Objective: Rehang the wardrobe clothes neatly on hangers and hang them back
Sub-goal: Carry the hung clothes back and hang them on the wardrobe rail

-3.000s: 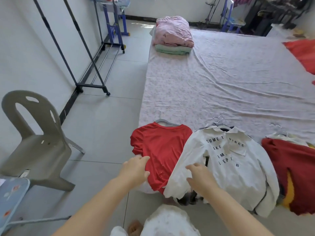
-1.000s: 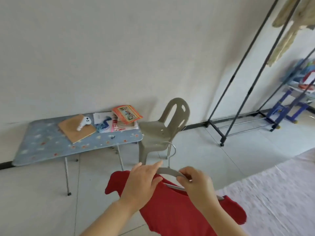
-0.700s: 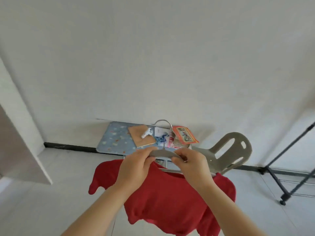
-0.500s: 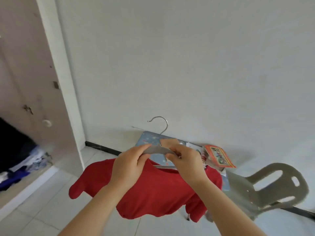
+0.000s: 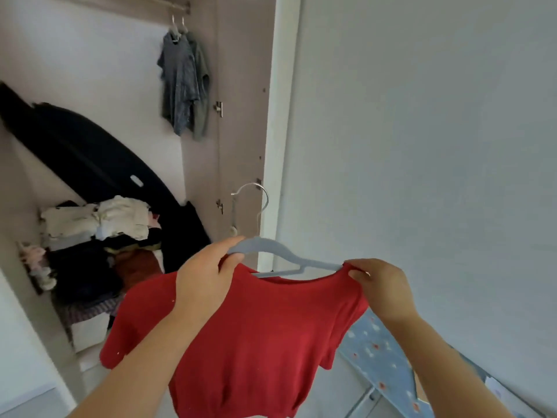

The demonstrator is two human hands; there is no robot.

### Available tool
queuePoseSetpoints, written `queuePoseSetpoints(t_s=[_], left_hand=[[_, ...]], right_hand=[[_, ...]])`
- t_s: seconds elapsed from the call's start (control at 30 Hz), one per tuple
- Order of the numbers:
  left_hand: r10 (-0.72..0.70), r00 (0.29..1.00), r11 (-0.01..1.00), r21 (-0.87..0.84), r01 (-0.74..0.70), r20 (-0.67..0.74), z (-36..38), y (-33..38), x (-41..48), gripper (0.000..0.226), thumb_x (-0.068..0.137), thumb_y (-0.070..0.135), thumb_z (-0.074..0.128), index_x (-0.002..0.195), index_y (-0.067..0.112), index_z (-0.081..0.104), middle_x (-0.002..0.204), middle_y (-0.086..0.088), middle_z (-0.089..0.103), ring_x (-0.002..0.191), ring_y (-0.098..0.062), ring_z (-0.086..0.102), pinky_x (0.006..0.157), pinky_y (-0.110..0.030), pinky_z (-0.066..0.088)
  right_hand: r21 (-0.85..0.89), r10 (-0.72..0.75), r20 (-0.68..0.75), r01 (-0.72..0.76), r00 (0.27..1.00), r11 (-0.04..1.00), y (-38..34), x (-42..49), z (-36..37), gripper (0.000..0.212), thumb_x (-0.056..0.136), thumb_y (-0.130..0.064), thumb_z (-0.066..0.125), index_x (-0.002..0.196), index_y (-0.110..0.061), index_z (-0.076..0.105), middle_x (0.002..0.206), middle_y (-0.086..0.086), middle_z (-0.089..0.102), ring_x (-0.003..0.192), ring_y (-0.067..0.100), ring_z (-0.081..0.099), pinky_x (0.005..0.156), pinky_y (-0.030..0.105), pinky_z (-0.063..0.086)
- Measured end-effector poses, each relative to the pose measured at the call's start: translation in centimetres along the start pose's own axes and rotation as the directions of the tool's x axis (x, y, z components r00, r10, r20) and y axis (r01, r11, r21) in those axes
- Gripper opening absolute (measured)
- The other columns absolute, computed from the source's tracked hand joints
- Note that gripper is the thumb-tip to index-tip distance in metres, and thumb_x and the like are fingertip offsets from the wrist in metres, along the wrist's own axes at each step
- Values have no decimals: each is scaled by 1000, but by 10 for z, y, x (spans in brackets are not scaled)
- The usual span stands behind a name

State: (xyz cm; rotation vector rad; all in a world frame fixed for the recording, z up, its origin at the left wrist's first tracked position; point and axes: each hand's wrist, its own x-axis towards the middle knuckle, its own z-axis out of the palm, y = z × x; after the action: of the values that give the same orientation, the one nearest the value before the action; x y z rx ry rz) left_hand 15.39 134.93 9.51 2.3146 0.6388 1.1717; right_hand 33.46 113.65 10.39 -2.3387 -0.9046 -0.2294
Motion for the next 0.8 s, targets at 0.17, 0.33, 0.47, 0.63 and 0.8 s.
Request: queuePoseSetpoints(t_s=[0.17,0.33,0.47,0.63,0.8], left_hand=[[-122,990,990,62,126,-72,-16,-21,16,27,89,21,58,115,22,64,109,8,66,99,-9,58,80,-20,37],[-218,971,972,68,225,-95,-27,-51,36,29,89,23,58,118,20,63,113,6,66,102,-11,57,87,-20,37],[-208,974,973,83,216,-94,-29,-74,60,29,89,22,58,117,19,63,104,5,66,87,-4,52,79,-19,36],[-181,981,968,162,190,-68,-44,-117,101,24,89,20,56,112,18,64,71,19,53,67,-1,48,61,-14,31],[-143,988,953,263,154,-58,-70,-168,148,13,89,17,55,97,17,66,58,15,48,57,-3,45,53,-17,26]], right_hand=[[92,-163,67,156,984,983,-26,43,24,19,87,-7,59,90,-17,75,94,-2,72,88,16,61,71,15,34],[179,-229,95,210,969,961,-55,76,52,21,87,-9,58,88,-21,76,92,-9,72,88,9,62,72,9,37],[198,-309,41,295,950,935,-94,102,74,21,85,-5,58,85,-16,76,88,-6,73,83,13,64,71,6,36],[236,-316,1,307,949,922,-135,144,98,19,86,-7,59,86,-16,75,89,-6,73,84,11,63,77,15,41],[272,-199,-153,235,968,933,-162,202,109,17,85,-8,59,86,-14,75,93,-2,73,84,12,61,73,10,36]])
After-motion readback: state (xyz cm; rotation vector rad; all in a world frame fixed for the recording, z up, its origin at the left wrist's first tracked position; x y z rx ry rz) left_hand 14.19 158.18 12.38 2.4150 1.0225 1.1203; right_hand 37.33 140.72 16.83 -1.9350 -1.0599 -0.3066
